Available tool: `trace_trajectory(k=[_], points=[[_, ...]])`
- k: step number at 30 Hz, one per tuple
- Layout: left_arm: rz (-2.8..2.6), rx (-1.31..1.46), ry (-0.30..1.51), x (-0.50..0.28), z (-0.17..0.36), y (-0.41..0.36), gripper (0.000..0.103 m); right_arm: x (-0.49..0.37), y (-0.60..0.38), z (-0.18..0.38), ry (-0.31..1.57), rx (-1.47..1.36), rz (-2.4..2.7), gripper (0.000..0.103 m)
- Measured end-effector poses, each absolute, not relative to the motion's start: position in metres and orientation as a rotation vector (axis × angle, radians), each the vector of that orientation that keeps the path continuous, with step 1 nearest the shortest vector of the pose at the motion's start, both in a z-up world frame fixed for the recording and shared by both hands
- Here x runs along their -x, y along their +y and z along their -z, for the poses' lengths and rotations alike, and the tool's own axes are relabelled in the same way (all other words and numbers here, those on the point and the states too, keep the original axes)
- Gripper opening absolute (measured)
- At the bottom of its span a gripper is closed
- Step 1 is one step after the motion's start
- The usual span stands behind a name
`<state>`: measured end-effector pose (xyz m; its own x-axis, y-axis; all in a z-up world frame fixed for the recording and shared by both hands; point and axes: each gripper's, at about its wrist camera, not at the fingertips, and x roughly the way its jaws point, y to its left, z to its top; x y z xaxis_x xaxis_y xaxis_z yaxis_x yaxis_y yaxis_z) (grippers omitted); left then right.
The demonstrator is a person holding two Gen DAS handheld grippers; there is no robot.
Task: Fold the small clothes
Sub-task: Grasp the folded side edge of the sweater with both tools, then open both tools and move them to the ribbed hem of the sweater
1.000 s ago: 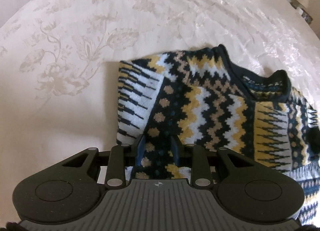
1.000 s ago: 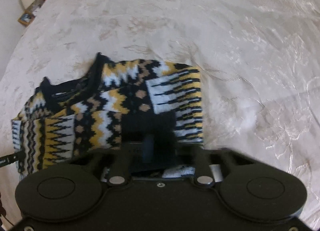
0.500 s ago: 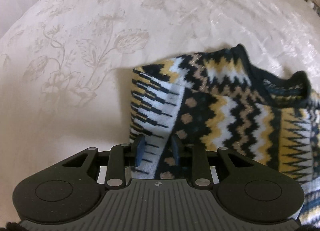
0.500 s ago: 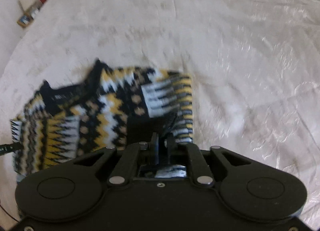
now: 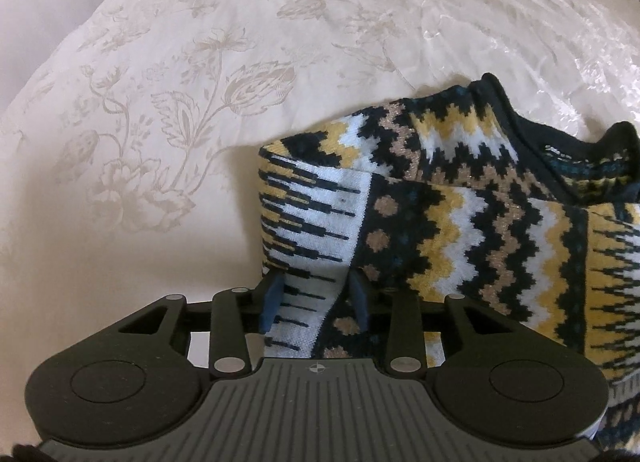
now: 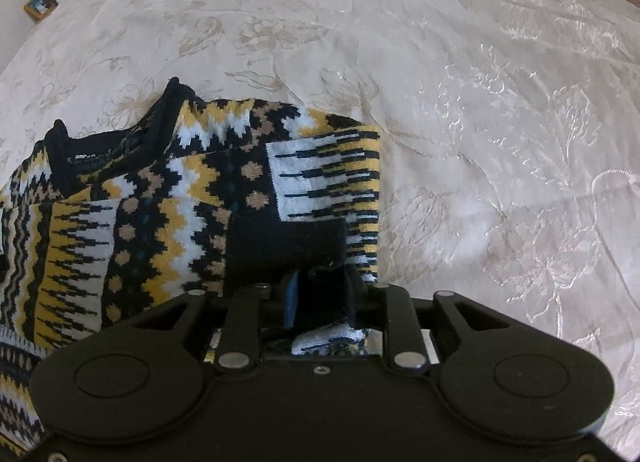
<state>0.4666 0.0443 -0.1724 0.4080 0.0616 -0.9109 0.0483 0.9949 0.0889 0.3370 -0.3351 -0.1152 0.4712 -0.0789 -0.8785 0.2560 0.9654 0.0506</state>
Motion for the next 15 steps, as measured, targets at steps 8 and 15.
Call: trace_trajectory(k=[8,15], points=[[0.016,-0.095,1.161,-0.451,0.157,0.054,0.036,-0.317,-0.350,0.110,1.078,-0.237,0.295,0.077],[0.032,-0.044,1.179,-0.399,0.141,0.069,0.036,-0.276,-0.354,0.099,1.067,-0.299,0.305,0.077]])
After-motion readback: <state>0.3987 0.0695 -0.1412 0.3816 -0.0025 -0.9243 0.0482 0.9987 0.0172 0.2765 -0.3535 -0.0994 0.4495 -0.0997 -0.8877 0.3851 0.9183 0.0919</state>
